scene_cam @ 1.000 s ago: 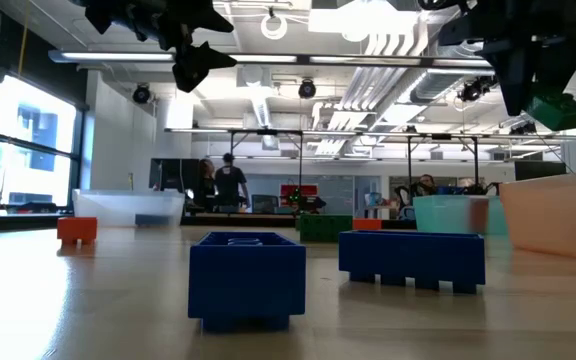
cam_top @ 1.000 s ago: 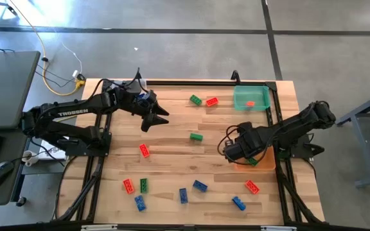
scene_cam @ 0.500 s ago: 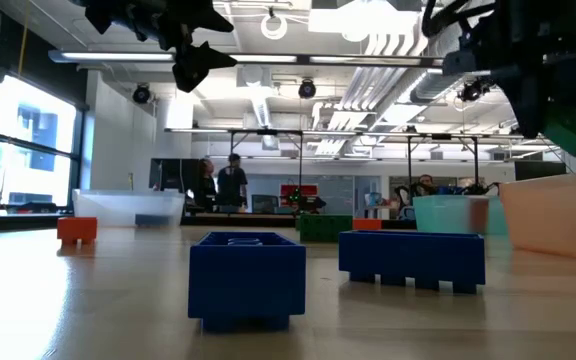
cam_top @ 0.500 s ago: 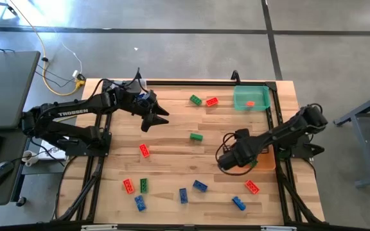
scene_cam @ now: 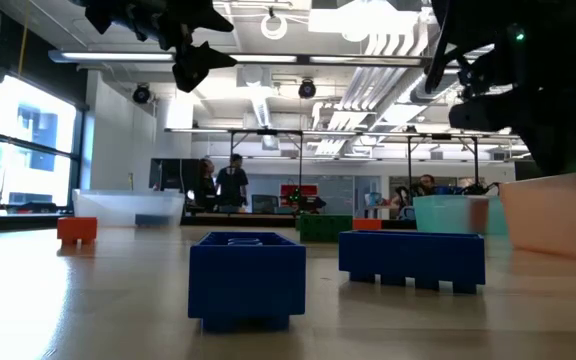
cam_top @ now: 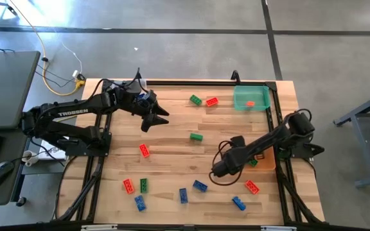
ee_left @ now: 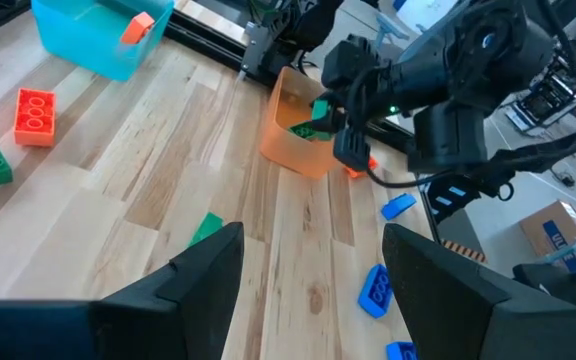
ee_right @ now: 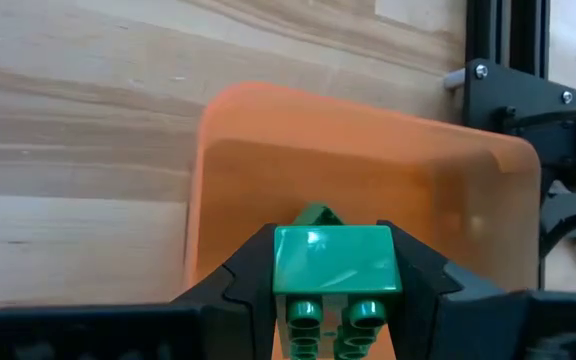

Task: Sort & place blocks by color
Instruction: Put the green game piece into the orange bin

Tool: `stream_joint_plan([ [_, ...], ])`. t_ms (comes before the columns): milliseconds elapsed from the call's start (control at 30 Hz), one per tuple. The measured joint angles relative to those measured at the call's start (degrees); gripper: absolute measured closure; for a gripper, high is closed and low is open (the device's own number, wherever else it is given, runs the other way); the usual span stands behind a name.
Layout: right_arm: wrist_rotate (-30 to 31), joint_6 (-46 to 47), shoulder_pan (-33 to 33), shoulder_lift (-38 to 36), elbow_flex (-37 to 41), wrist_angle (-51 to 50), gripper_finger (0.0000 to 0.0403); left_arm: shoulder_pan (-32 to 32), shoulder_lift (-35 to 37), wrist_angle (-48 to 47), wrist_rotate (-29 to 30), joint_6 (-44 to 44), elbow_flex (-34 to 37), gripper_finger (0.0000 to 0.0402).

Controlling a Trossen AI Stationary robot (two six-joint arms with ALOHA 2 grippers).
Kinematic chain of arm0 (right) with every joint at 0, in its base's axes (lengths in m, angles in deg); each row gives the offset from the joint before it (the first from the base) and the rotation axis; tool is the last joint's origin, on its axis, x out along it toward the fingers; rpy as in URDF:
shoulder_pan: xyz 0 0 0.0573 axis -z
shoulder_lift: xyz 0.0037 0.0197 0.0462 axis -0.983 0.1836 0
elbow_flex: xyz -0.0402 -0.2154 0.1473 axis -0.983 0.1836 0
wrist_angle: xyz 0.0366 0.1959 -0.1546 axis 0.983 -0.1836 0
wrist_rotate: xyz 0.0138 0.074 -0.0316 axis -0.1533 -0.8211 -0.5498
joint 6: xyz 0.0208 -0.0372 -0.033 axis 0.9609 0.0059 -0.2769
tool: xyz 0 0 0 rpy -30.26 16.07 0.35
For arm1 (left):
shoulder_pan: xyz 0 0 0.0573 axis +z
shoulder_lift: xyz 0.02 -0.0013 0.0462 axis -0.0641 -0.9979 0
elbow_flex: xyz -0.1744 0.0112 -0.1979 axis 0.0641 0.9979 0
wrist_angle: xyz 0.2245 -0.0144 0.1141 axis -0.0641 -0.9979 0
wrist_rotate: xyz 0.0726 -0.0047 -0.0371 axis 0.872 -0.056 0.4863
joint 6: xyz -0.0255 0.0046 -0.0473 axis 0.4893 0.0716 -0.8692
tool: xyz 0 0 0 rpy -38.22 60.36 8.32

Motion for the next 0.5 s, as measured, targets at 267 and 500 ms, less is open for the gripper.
stream_joint_plan([
  [267,-1.6,0.2,-0.1,0.9,0.0,1.8,0.026,0.0,0.0,0.0,-0.1,0.2,0.0,0.0172],
  [500,-4.4,-0.1,0.0,0.9,0.0,2.1,0.0226,0.0,0.0,0.0,-0.1,0.2,0.0,0.0172],
])
